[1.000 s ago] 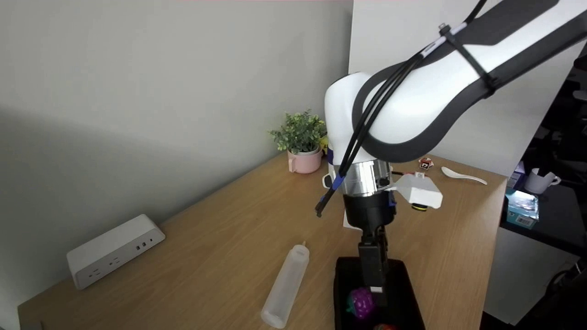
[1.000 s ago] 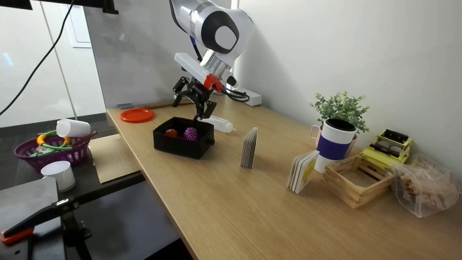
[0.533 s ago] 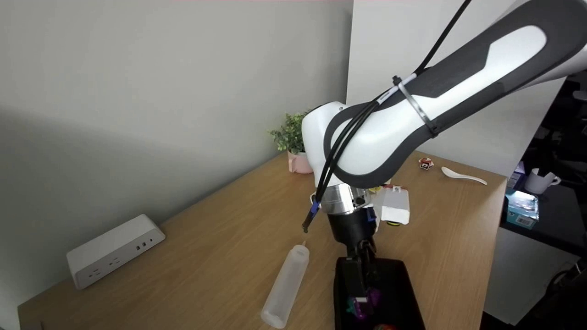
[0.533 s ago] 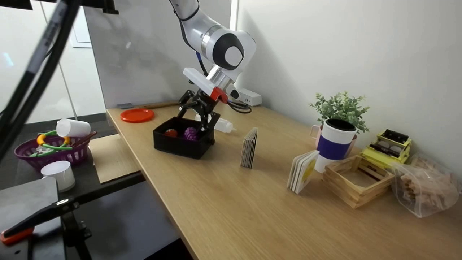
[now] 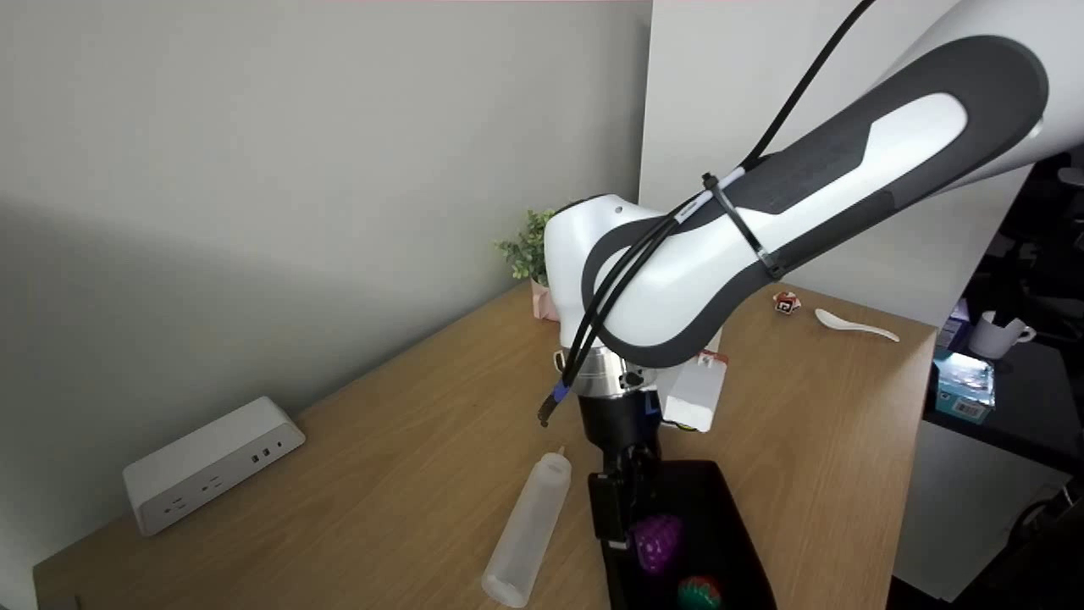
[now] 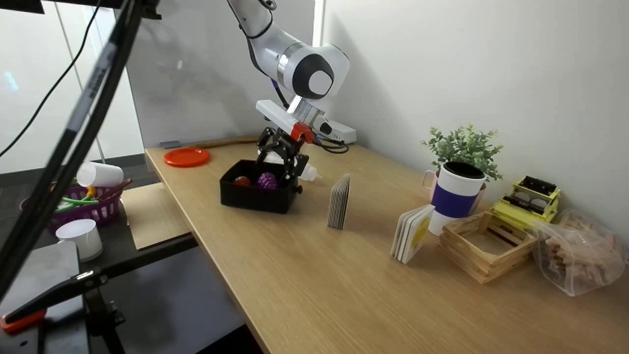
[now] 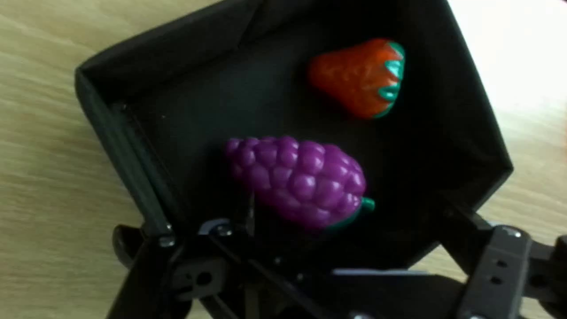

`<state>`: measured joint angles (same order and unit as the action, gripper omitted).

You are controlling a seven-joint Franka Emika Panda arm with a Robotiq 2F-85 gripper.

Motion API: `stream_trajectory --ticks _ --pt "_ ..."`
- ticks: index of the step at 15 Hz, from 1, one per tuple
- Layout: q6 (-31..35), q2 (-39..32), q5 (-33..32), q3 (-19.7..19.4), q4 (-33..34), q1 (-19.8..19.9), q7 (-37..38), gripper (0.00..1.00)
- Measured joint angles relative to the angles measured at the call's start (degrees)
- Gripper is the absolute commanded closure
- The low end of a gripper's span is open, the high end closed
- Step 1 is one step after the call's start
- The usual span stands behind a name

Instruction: Take the fruits out of the box and place them on the table

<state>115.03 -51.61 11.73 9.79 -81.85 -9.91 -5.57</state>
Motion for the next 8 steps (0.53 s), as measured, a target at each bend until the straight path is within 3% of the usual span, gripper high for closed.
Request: stream_trajectory --ticks 4,8 --pt "6.07 -0.2 -0.62 -0.33 -0.06 -0.34 1.86 0.0" --pt "8.1 -0.31 -1.79 -0.65 -0.14 -0.44 4.25 0.0"
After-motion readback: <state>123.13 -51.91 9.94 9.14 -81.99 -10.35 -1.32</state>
